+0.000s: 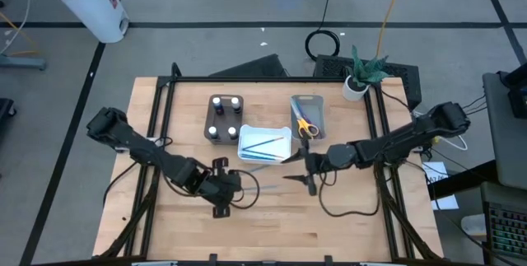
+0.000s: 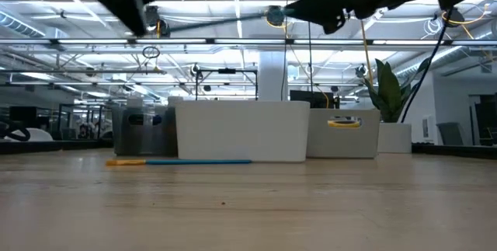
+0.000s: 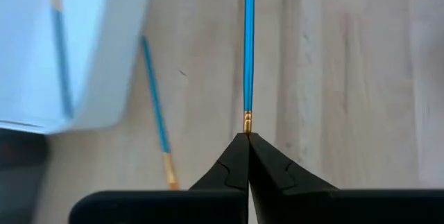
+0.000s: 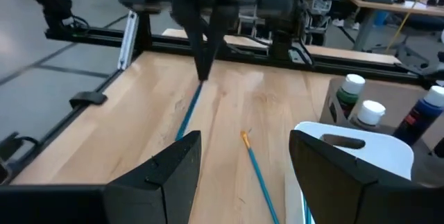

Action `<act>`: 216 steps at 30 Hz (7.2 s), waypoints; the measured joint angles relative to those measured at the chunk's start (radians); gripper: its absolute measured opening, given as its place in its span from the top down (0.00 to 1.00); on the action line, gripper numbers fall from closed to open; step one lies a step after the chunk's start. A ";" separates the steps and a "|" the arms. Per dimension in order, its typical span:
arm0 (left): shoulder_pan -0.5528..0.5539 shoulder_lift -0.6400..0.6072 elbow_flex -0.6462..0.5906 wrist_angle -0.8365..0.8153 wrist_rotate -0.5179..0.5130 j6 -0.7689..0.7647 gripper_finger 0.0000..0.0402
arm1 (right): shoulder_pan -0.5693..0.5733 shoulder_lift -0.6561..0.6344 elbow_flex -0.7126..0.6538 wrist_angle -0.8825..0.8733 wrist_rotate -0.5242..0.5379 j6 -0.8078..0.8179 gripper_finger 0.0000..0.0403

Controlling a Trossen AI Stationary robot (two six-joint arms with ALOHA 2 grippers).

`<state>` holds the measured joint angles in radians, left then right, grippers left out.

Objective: Pick & Place Paint Supplies
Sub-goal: Put the blue paint brush into the white bin

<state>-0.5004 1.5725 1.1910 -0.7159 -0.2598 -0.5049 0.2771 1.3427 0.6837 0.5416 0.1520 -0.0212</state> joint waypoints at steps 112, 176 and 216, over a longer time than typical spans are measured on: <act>0.035 -0.278 -0.688 0.818 -0.187 -0.151 0.49 | -0.181 0.070 0.133 -0.308 0.105 0.133 0.41; -0.057 -0.080 -0.257 0.314 -0.301 0.068 1.00 | -0.101 0.071 0.132 -0.230 -0.099 0.166 0.39; -0.030 -0.081 -0.097 0.305 -0.405 0.288 1.00 | -0.023 0.071 0.132 -0.124 -0.122 0.035 0.72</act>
<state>-0.5308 1.4910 1.0943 -0.4110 -0.6647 -0.2171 0.2543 1.4139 0.8162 0.4175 0.0296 0.0135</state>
